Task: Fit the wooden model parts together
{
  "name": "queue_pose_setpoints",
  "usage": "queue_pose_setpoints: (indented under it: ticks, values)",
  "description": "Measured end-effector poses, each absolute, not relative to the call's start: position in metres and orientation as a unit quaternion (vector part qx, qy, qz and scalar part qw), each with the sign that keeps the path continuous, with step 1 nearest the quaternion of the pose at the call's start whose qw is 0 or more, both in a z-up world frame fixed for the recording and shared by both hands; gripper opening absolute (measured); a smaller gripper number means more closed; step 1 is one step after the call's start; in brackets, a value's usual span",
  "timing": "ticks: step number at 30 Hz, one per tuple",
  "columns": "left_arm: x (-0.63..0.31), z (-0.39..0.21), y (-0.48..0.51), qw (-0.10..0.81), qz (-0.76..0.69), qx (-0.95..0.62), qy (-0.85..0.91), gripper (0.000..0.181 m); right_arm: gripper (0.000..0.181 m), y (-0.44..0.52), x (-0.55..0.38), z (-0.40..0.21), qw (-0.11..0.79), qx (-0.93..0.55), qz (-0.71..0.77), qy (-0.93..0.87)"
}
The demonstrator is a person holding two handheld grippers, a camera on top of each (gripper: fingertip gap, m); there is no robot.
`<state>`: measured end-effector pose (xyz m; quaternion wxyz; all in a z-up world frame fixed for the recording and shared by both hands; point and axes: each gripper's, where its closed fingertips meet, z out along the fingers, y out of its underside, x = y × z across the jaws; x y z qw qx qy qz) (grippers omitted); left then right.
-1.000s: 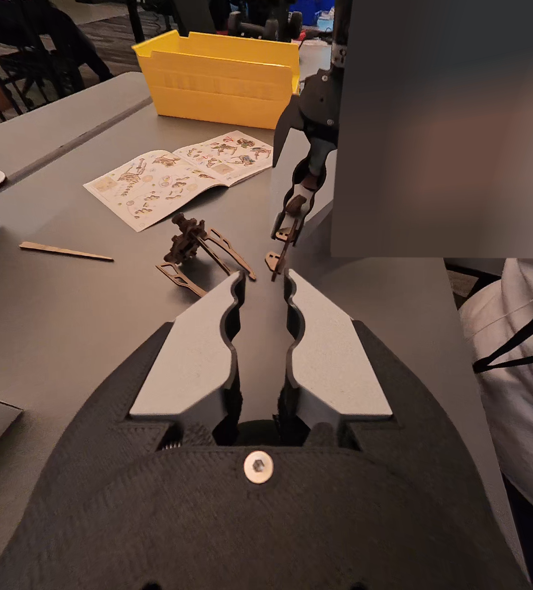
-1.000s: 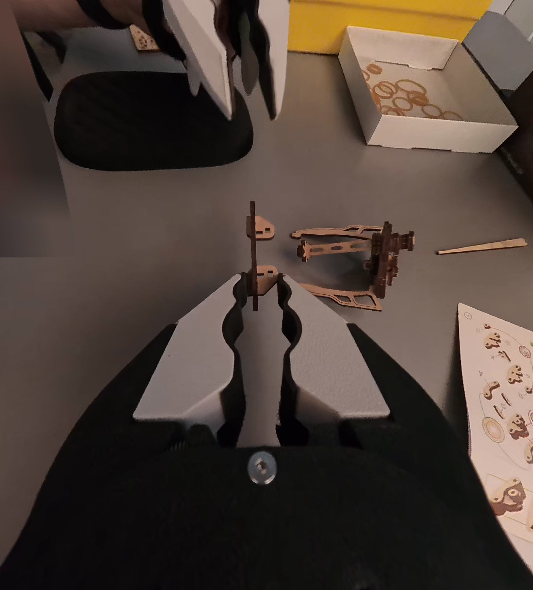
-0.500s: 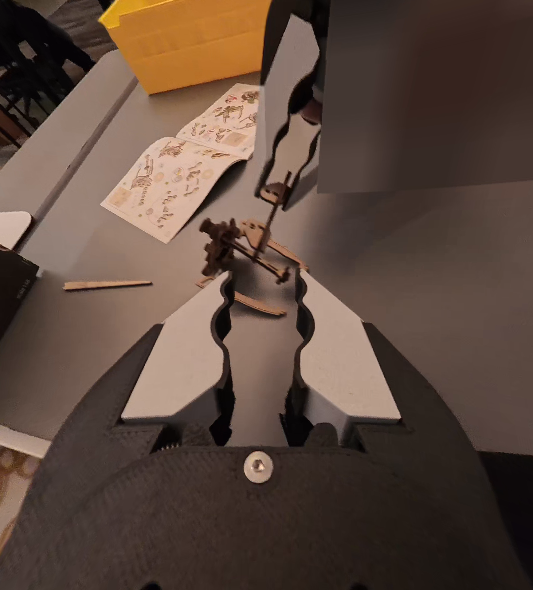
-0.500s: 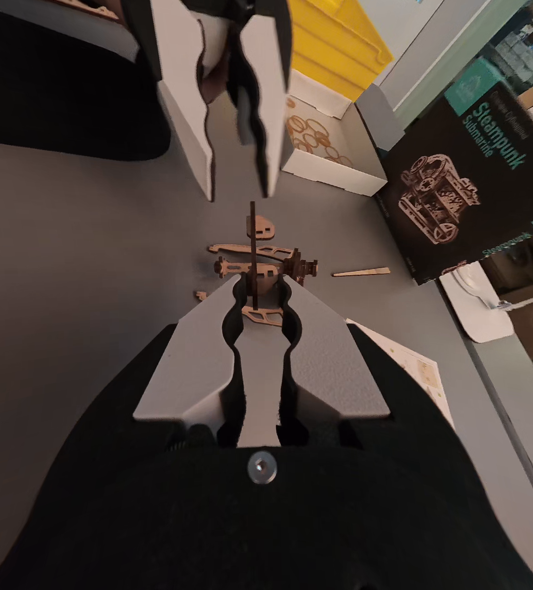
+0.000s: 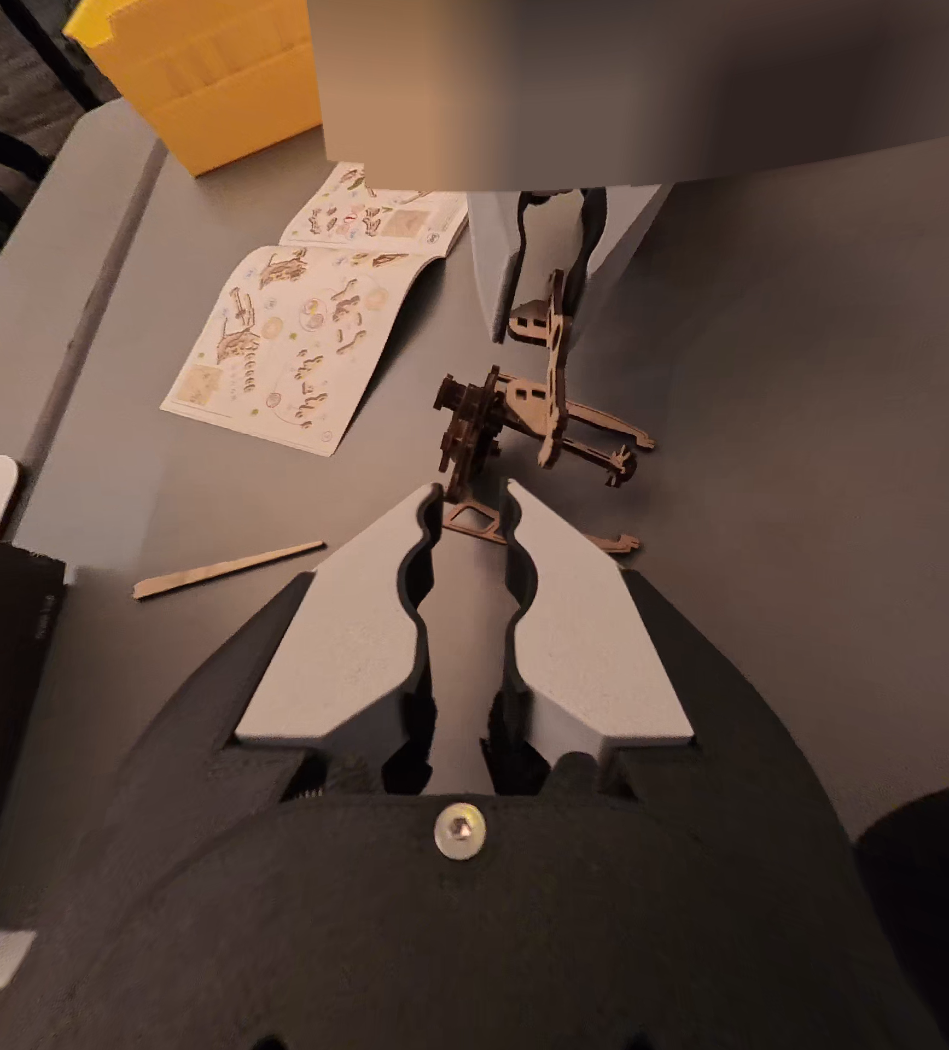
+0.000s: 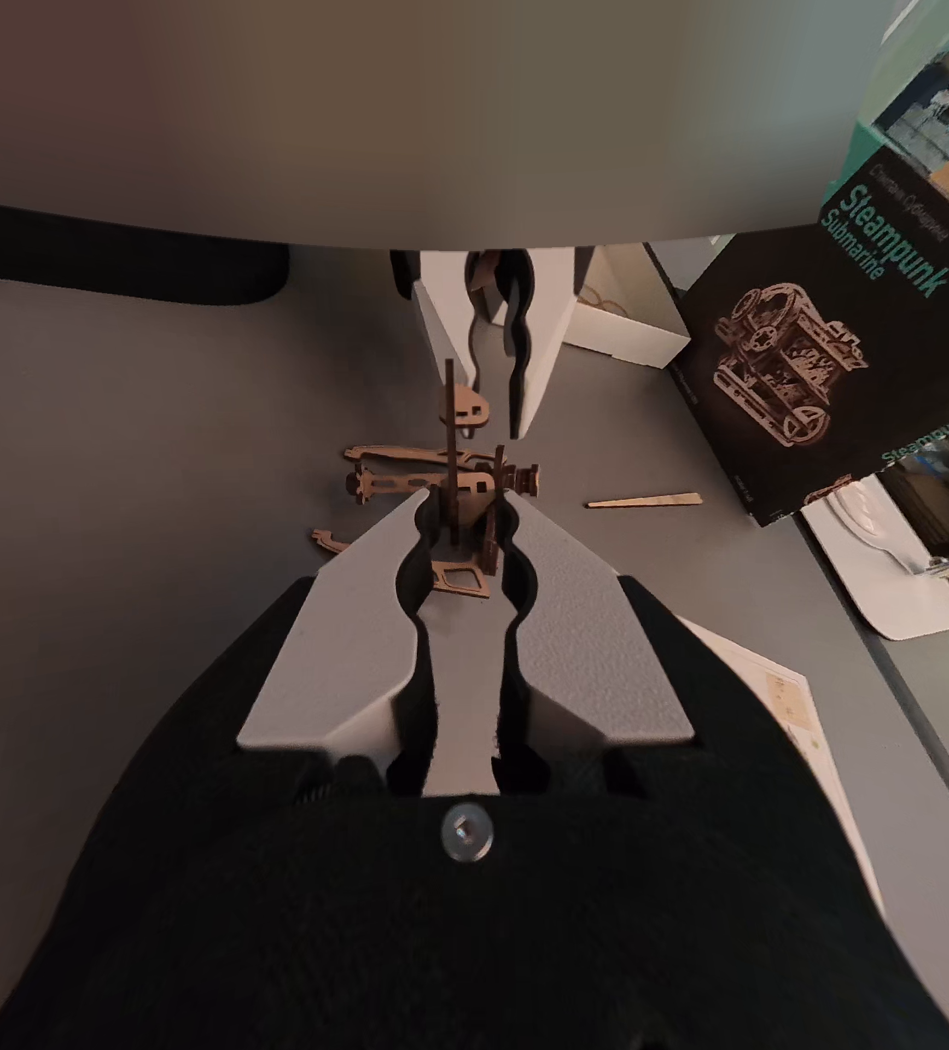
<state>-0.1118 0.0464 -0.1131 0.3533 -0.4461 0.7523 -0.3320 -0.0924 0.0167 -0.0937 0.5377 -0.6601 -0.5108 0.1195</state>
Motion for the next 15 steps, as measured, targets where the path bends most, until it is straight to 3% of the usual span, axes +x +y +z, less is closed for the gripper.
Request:
queue_pose_setpoints:
  ticks: [6, 11, 15]
  values:
    - [-0.098, -0.118, 0.04, 0.353, -0.342, -0.425, 0.76, 0.017, 0.017, 0.025, -0.091, -0.093, 0.539, -0.665, 0.125, -0.501]
    - [-0.097, -0.123, 0.041, 0.363, -0.337, -0.405, 0.768, 0.001, 0.017, 0.029, -0.086, -0.103, 0.523, -0.679, 0.126, -0.501]
    - [-0.095, -0.119, 0.036, 0.376, -0.356, -0.4, 0.756, 0.0, 0.017, 0.023, -0.088, -0.102, 0.524, -0.668, 0.142, -0.509]
